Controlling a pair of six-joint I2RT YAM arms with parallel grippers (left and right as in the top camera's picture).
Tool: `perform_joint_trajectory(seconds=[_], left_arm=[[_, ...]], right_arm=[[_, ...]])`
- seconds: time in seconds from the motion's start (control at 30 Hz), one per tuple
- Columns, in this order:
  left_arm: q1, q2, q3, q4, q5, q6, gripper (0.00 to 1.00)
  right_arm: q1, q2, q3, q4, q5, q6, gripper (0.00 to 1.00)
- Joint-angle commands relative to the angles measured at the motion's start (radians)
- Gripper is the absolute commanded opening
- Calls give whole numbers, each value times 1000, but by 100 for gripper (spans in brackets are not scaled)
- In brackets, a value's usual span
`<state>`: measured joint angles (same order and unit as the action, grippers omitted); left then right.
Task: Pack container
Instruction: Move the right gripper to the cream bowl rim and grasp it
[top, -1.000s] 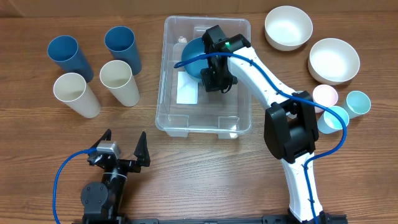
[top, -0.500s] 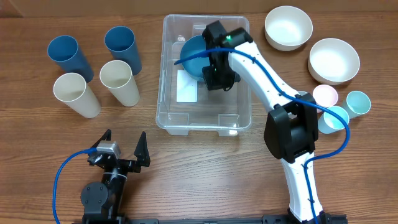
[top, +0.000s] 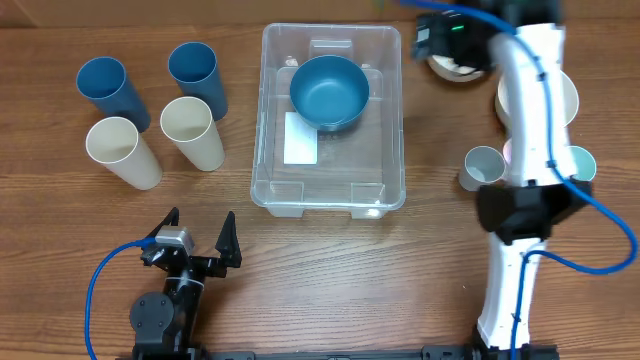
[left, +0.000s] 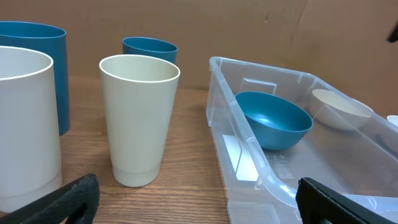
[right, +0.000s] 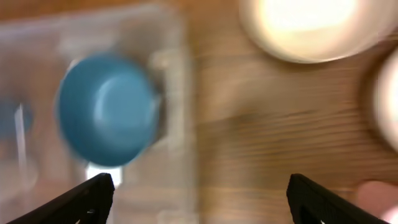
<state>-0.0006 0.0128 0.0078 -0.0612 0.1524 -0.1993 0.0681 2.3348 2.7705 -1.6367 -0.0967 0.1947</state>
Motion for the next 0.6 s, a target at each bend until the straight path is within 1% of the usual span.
perform_joint_trajectory(seconds=[0.0, 0.07, 0.17, 0.23, 0.3, 0.37, 0.43, 0.57], left_arm=[[-4, -8, -3, -2, -6, 20, 100], [-4, -8, -3, -2, -6, 20, 100], [-4, -8, -3, -2, -6, 20, 100], [-4, -8, -3, -2, -6, 20, 100], [-4, -8, -3, -2, -6, 20, 100], [-4, -8, -3, -2, -6, 20, 100], [-4, -8, -3, -2, -6, 20, 100], [-4, -8, -3, -2, -6, 20, 100]], right_arm=[[-129, -1, -20, 49, 6, 14, 92], [-185, -1, -53, 97, 6, -45, 92], [-204, -1, -150, 157, 43, -121, 91], [-204, -1, -249, 216, 78, -125, 91], [-204, -1, -371, 292, 156, -125, 90], [-211, -1, -440, 334, 206, -127, 87], [-222, -1, -486, 363, 208, -145, 86], [-236, 0, -570, 424, 209, -153, 75]])
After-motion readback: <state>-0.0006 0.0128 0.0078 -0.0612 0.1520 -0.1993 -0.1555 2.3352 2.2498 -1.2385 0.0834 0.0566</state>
